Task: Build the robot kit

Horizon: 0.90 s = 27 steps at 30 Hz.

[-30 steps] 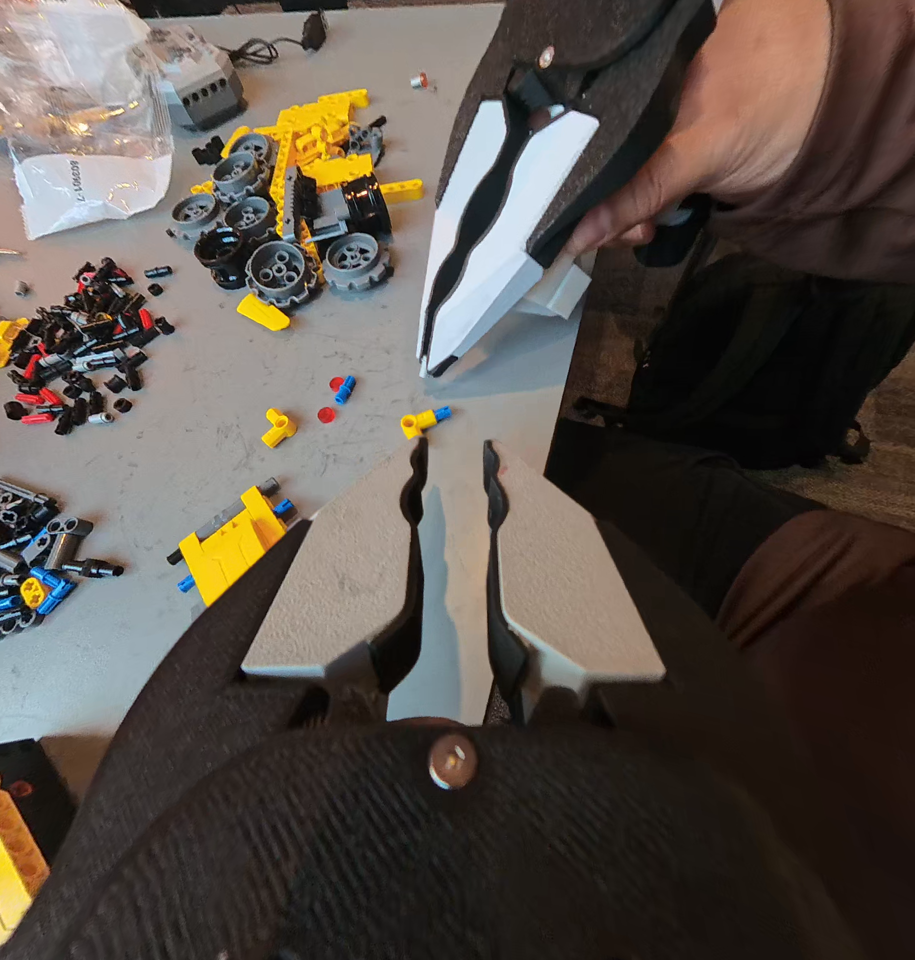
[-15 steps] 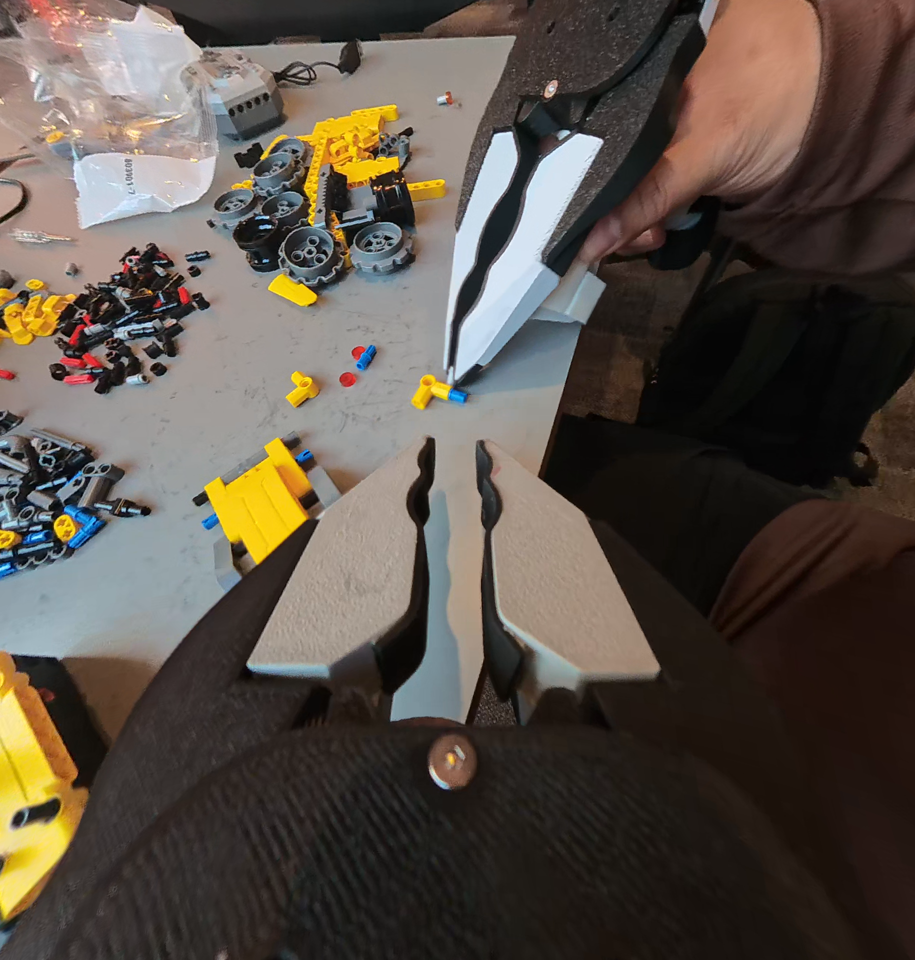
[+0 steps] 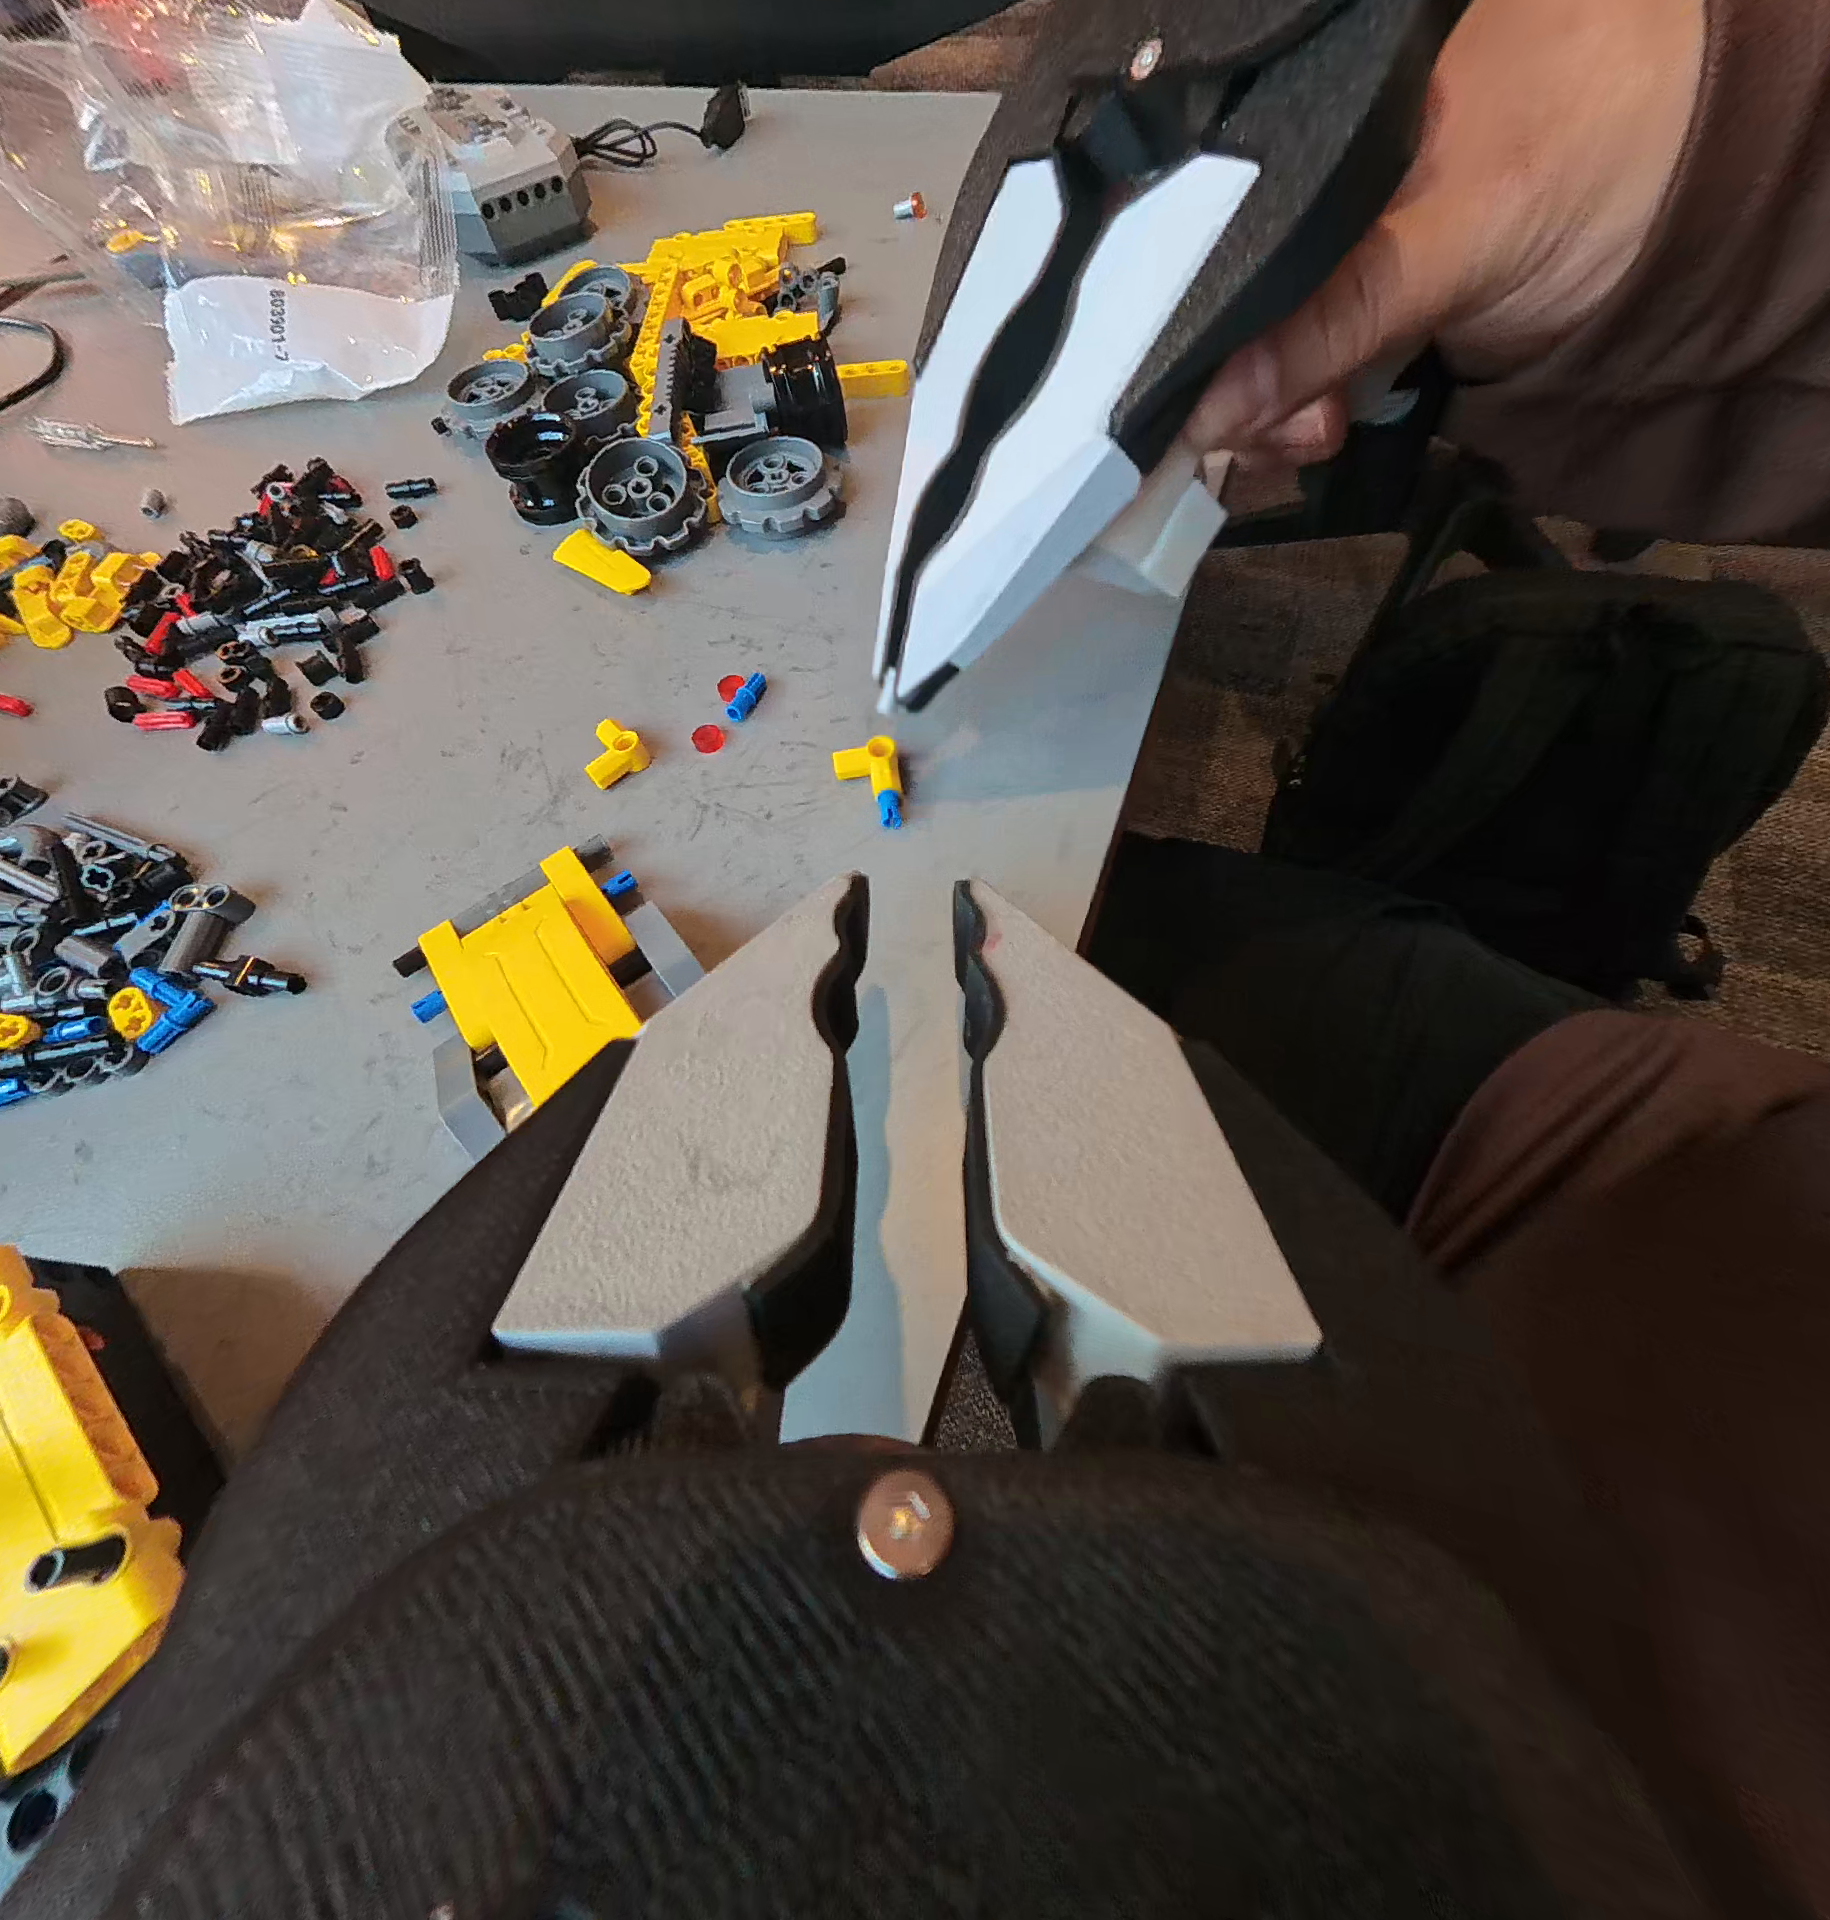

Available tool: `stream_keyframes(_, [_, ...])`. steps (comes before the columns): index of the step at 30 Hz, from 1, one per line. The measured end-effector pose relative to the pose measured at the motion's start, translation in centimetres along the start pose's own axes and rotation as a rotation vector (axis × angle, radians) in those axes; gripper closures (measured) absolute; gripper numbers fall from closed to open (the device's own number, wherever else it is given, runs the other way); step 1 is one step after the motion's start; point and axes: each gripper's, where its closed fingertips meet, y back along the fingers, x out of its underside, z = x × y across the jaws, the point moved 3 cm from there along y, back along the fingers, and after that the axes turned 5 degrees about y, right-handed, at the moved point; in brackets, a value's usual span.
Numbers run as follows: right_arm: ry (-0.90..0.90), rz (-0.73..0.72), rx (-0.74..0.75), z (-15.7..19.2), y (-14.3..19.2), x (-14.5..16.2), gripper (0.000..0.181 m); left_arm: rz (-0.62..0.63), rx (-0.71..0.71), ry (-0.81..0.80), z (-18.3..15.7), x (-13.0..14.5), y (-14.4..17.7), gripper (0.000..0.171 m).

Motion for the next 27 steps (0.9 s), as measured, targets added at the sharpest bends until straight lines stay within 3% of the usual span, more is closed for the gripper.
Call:
stream_keyframes(7, [-0.1,-0.053,-0.073,-0.7,0.4,0.3,0.177,0.016,-0.006,-0.078,-0.3,-1.9,-2.3,0.157])
stream_keyframes(14, [-0.279,-0.159,-0.198,-1.1,1.2,0.6,0.177,0.177,0.024,-0.108,0.5,-1.4,-4.3,0.158])
stream_keyframes(18, [-0.269,-0.162,-0.181,-1.4,2.2,1.1,0.177,0.274,0.052,-0.11,0.4,-0.2,-5.2,0.165])
stream_keyframes(27, [-0.234,-0.174,-0.105,-2.0,4.9,2.7,0.177,0.292,0.089,-0.197,0.2,-1.4,-7.4,0.17])
